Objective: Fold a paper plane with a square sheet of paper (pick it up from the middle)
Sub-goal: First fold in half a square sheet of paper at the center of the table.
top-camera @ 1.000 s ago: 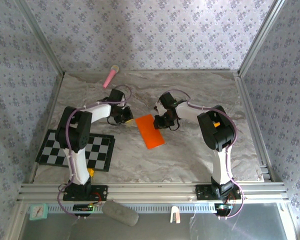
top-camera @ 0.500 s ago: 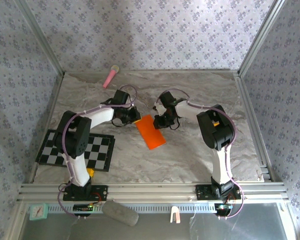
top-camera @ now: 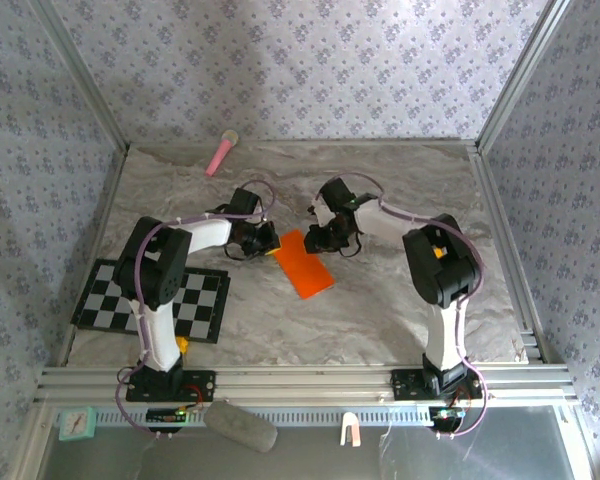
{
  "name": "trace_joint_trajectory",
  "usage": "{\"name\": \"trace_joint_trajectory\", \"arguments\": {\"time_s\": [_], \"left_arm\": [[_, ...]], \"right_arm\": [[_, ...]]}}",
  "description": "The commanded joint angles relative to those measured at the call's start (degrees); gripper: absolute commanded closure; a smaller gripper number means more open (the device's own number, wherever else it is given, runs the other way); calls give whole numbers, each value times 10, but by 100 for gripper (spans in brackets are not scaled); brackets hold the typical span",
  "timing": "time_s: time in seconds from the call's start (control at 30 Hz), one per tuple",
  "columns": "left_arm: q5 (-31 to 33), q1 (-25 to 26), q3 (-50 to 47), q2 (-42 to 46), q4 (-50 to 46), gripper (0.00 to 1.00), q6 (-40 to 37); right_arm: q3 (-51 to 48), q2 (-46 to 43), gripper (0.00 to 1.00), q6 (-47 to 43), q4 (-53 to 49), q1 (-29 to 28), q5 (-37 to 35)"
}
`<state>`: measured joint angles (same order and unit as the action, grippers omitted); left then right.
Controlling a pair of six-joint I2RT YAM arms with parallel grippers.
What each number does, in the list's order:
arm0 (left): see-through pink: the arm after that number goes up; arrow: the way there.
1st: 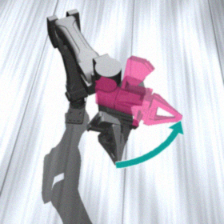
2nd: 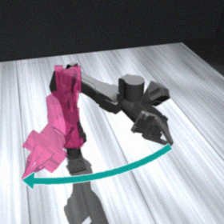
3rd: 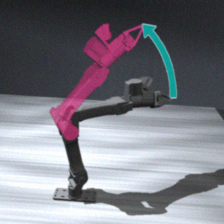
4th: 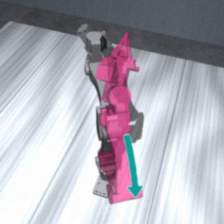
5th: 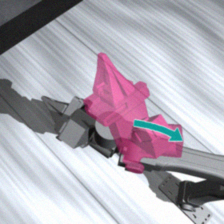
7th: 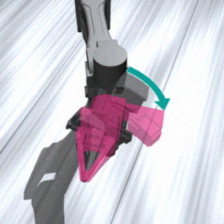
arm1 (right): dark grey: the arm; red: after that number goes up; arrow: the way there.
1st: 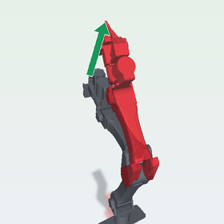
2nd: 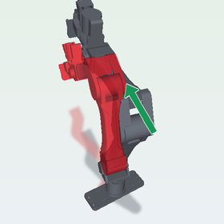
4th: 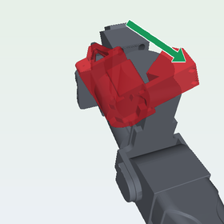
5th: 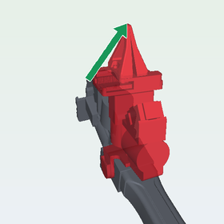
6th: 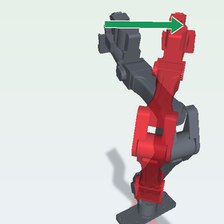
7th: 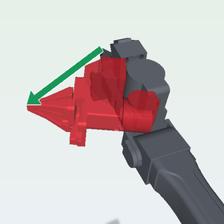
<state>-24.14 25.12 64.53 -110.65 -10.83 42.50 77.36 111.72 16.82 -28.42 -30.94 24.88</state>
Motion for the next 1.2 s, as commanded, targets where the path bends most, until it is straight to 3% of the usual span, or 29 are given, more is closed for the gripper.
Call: {"name": "trace_joint_trajectory", "arguments": {"time_s": [0.0,0.2,0.3,0.77,1.17], "left_arm": [[26,2,-13,-15,-15,95,1],[32,2,-11,-15,-22,96,-3],[35,1,-12,-15,-25,96,-4],[40,0,-11,-24,-34,96,4],[59,-7,-12,-29,-44,97,-3]], "right_arm": [[-31,-43,81,95,29,-38,-9],[-85,-40,94,207,118,-95,-9],[-107,-28,98,223,139,-103,-14],[-58,37,99,207,143,-102,15],[-140,-4,98,197,129,-109,40]]}}
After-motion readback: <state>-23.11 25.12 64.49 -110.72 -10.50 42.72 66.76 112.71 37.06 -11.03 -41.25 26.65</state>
